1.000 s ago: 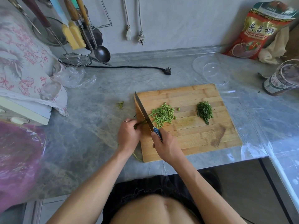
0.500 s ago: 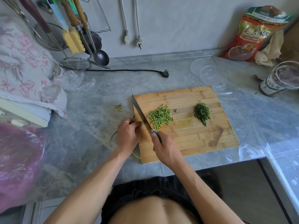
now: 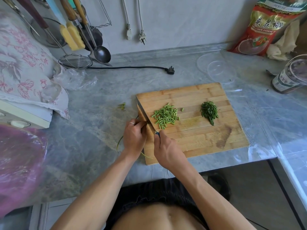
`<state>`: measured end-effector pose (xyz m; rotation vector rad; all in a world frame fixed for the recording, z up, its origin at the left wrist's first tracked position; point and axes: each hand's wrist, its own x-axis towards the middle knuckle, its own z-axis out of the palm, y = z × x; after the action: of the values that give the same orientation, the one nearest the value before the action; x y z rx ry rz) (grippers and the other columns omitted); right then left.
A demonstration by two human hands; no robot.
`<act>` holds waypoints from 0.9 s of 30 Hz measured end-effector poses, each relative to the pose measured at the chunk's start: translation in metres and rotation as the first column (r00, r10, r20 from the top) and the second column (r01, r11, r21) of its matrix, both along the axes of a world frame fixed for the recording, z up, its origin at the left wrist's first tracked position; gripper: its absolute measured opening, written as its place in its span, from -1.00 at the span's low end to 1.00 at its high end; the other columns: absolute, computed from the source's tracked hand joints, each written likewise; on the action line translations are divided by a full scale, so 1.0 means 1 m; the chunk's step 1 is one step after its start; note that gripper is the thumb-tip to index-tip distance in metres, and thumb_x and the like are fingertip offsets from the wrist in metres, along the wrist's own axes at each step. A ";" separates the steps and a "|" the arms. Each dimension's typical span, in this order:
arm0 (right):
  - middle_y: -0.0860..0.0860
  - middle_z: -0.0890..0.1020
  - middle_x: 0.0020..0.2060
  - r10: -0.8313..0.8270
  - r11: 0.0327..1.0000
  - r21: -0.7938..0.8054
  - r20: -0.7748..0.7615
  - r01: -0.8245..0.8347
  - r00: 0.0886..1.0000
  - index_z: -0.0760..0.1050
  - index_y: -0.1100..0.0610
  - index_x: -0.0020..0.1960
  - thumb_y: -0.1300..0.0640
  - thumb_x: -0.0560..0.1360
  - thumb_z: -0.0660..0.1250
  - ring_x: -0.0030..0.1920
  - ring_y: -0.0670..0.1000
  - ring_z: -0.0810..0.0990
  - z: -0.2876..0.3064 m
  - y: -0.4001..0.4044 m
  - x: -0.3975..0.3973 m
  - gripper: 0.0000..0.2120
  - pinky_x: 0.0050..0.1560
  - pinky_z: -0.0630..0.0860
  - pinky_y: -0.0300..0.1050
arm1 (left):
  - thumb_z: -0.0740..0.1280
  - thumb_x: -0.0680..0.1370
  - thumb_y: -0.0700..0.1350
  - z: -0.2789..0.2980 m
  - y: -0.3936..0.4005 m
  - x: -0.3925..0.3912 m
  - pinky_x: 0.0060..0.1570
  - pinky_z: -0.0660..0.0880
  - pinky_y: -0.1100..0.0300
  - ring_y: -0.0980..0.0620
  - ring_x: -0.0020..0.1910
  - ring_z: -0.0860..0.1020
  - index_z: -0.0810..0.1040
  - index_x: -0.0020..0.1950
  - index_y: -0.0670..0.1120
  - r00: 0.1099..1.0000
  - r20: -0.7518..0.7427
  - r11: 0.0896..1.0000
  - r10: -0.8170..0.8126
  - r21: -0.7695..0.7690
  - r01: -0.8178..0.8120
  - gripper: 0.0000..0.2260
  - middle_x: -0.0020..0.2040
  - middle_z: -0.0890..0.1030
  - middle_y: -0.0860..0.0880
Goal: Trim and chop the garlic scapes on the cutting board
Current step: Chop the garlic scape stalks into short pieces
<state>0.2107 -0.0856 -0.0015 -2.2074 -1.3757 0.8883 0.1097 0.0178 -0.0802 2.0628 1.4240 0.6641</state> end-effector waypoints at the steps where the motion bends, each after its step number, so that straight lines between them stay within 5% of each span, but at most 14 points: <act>1: 0.02 0.43 -0.27 0.000 1.000 0.001 0.012 0.000 1.000 0.31 0.12 0.08 -0.03 0.66 -0.05 -0.32 0.07 0.39 -0.002 0.000 -0.001 -0.73 -0.25 0.31 -0.12 | 0.31 0.52 -0.12 0.000 0.000 0.000 -0.15 0.53 0.02 -0.07 -0.01 0.52 0.71 0.03 -0.05 1.000 0.008 1.000 0.003 -0.006 -0.002 -0.81 -0.08 0.59 -0.05; 5: 0.02 0.35 -0.43 0.013 0.994 0.110 -0.014 -0.011 1.000 0.24 0.12 -0.05 -0.01 0.67 -0.02 -0.56 0.02 0.23 -0.014 -0.003 -0.006 -0.76 -0.51 0.08 -0.17 | 0.32 0.53 -0.09 0.002 -0.003 0.000 -0.14 0.53 0.01 -0.08 -0.01 0.52 0.70 0.06 -0.02 1.000 -0.009 1.000 -0.008 0.023 0.009 -0.80 -0.08 0.58 -0.04; 8: 0.06 0.36 -0.46 -0.043 0.993 0.107 -0.077 0.051 0.996 0.24 0.13 -0.05 0.01 0.67 0.02 -0.57 0.05 0.26 -0.015 -0.004 -0.005 -0.78 -0.53 0.11 -0.16 | 0.30 0.52 -0.09 -0.001 -0.001 -0.003 -0.08 0.50 -0.04 -0.15 -0.05 0.55 0.70 0.07 -0.02 0.994 -0.109 0.995 -0.025 0.097 0.036 -0.78 -0.08 0.59 -0.08; 13: 0.05 0.46 -0.20 -0.045 0.999 -0.025 -0.080 0.043 0.996 0.31 0.15 0.13 -0.02 0.66 -0.05 -0.23 0.07 0.43 -0.005 0.002 -0.005 -0.72 -0.17 0.35 -0.09 | 0.35 0.52 -0.14 0.000 -0.004 -0.005 -0.08 0.53 0.00 -0.12 0.02 0.53 0.69 0.13 -0.03 0.990 -0.125 0.993 -0.060 0.094 0.072 -0.78 -0.04 0.57 -0.08; 20: 0.04 0.49 -0.14 -0.137 0.990 -0.057 -0.162 0.130 0.977 0.33 0.12 0.12 -0.06 0.66 -0.05 -0.16 0.08 0.46 0.003 0.014 0.005 -0.70 -0.12 0.37 -0.09 | 0.28 0.48 -0.25 0.005 -0.002 -0.006 -0.09 0.56 0.00 -0.13 0.01 0.56 0.69 0.08 -0.12 0.996 -0.052 0.992 -0.072 0.096 0.077 -0.74 -0.03 0.63 -0.08; 24: 0.10 0.40 -0.27 -0.053 0.997 0.055 -0.123 0.061 0.991 0.24 0.15 -0.11 0.12 0.68 0.01 -0.33 0.26 0.41 0.006 0.005 0.013 -0.79 -0.28 0.40 0.11 | 0.28 0.50 -0.25 0.004 0.004 -0.006 -0.08 0.54 0.05 -0.12 -0.06 0.58 0.69 0.01 -0.16 0.994 -0.034 0.985 -0.101 0.139 0.105 -0.79 -0.09 0.66 -0.09; 27: -0.03 0.32 -0.43 -0.099 0.987 0.117 -0.128 0.114 0.987 0.24 0.15 -0.16 0.11 0.67 0.07 -0.50 0.03 0.25 0.000 -0.002 0.011 -0.77 -0.40 0.21 0.00 | 0.35 0.45 -0.33 0.001 0.008 -0.003 -0.13 0.51 0.07 -0.10 -0.12 0.57 0.69 -0.05 -0.15 0.996 -0.001 0.989 -0.086 0.120 0.085 -0.82 -0.17 0.67 -0.07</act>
<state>0.2220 -0.0875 -0.0012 -2.0758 -1.2111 0.8603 0.1068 0.0258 -0.0791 2.2002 1.3141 0.7340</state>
